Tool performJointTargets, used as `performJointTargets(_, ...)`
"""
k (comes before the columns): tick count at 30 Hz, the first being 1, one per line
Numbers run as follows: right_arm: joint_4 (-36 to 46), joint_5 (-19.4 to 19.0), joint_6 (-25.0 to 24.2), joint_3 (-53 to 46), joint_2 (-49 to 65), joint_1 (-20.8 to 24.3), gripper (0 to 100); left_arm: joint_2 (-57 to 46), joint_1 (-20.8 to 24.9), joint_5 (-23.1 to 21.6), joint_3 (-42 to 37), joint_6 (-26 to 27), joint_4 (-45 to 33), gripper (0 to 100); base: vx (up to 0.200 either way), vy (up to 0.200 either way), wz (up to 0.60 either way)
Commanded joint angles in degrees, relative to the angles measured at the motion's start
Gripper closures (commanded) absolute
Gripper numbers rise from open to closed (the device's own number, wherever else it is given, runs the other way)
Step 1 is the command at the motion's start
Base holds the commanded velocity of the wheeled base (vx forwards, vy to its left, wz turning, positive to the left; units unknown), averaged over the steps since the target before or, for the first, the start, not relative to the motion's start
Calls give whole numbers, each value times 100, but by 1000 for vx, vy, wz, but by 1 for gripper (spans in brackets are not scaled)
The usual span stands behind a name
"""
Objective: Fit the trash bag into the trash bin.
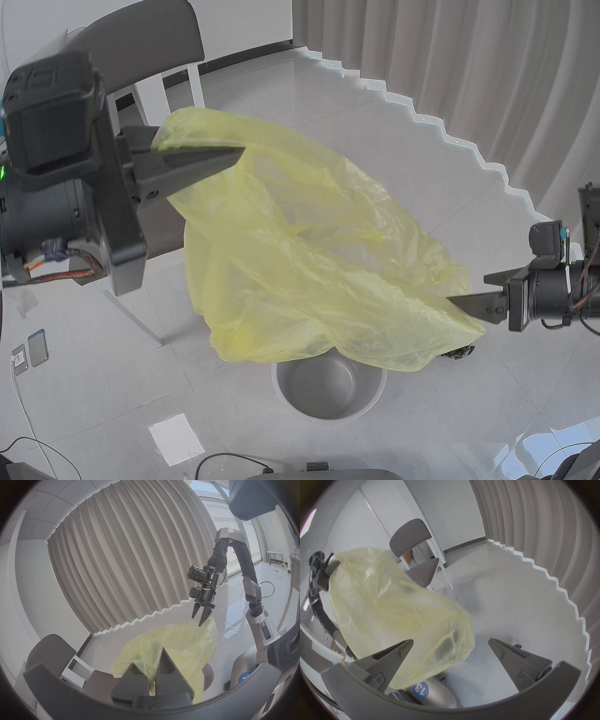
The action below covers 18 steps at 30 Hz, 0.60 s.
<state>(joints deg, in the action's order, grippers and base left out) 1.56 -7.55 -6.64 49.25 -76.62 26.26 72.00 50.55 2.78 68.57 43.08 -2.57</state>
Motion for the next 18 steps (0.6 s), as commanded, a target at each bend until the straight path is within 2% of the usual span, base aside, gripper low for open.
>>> performJointTargets(1, -7, -1, 14, -390, 323, 116, 0, 25, 7, -5, 51, -2, 37, 100, 0, 0, 0)
performJointTargets(10, -191, -10, -30, -284, -266, 239, 0, 25, 42, -14, 227, -2, 46, 100, 0, 0, 0)
performJointTargets(18, -912, 87, -56, -276, -881, 354, 0, 34, 121, -23, 367, -19, 55, 100, 0, 0, 0)
